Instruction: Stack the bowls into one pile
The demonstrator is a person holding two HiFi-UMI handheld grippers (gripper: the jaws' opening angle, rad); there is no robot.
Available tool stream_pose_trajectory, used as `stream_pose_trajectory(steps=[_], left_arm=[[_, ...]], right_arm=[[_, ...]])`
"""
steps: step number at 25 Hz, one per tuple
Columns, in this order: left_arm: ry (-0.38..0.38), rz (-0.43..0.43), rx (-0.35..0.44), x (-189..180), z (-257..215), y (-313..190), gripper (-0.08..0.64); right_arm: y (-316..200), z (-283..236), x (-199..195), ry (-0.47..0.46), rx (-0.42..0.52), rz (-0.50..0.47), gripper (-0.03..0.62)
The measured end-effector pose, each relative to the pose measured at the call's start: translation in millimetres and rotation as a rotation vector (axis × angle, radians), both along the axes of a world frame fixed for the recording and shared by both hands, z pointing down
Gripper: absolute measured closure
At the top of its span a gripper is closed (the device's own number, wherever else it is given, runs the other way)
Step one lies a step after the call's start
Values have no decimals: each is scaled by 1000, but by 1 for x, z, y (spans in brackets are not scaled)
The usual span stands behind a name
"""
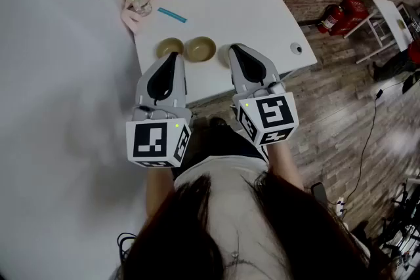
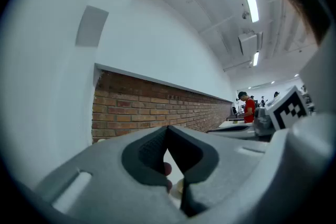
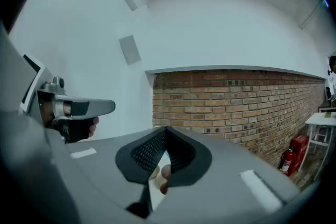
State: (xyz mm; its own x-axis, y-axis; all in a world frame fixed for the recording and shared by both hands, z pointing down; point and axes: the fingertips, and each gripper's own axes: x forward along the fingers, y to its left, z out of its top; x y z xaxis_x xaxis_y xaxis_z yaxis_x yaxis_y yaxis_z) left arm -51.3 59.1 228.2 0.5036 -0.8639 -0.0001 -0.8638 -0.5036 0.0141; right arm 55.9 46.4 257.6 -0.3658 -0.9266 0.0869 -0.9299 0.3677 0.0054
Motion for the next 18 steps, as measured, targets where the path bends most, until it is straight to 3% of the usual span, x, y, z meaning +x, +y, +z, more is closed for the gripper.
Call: stream_pose_trajectory(steps=[18], left_arm=[[-15, 58, -52, 42, 17, -41, 561]], right_arm=[[-35, 21, 52, -53, -51, 73, 589]])
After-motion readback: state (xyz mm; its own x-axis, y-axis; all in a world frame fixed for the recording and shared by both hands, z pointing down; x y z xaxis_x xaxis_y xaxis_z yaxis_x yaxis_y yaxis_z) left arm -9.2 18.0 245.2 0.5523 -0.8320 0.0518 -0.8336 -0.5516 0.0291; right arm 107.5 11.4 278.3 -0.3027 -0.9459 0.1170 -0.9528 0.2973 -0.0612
